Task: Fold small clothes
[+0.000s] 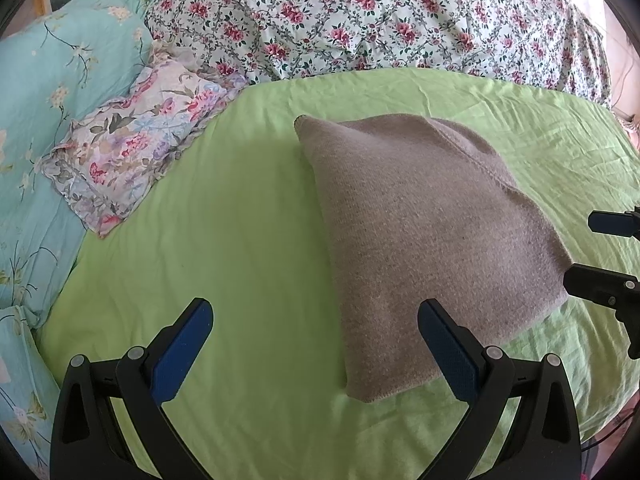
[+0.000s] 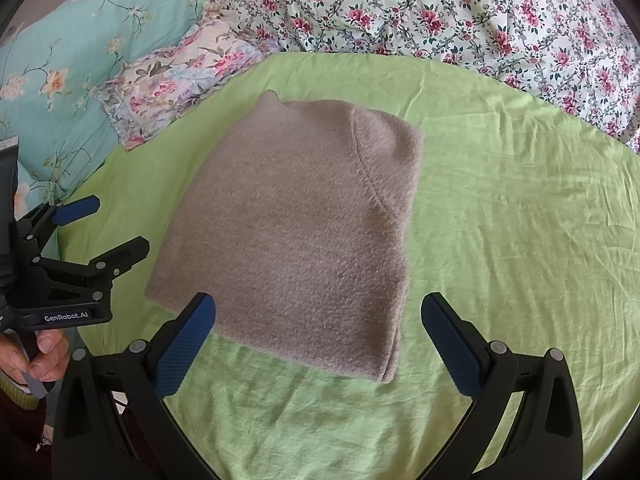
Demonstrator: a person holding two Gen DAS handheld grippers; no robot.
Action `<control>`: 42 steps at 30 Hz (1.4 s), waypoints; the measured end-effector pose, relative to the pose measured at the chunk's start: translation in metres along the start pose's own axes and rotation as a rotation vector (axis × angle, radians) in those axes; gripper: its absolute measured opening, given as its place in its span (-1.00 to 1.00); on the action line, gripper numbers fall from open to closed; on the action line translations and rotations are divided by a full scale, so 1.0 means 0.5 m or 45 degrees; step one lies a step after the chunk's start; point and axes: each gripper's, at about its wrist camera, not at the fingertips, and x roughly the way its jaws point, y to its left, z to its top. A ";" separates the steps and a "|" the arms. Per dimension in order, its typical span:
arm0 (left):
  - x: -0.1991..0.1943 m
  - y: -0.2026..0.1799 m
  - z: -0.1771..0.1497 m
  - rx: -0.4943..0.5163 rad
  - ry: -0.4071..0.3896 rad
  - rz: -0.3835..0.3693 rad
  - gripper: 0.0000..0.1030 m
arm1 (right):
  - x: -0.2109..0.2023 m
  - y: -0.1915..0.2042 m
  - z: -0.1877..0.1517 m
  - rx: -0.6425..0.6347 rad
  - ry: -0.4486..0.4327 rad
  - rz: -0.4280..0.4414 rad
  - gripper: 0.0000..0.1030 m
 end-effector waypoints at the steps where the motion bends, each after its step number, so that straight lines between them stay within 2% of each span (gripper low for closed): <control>1: 0.001 0.000 0.000 0.000 0.001 0.000 0.99 | 0.000 0.001 0.000 0.001 -0.001 0.000 0.99; 29: 0.010 -0.003 0.013 0.002 0.009 -0.014 0.99 | 0.003 0.007 0.003 0.001 0.003 -0.012 0.99; 42: 0.029 0.000 0.035 -0.026 0.020 -0.006 0.99 | 0.026 -0.015 0.037 0.011 0.013 0.004 0.99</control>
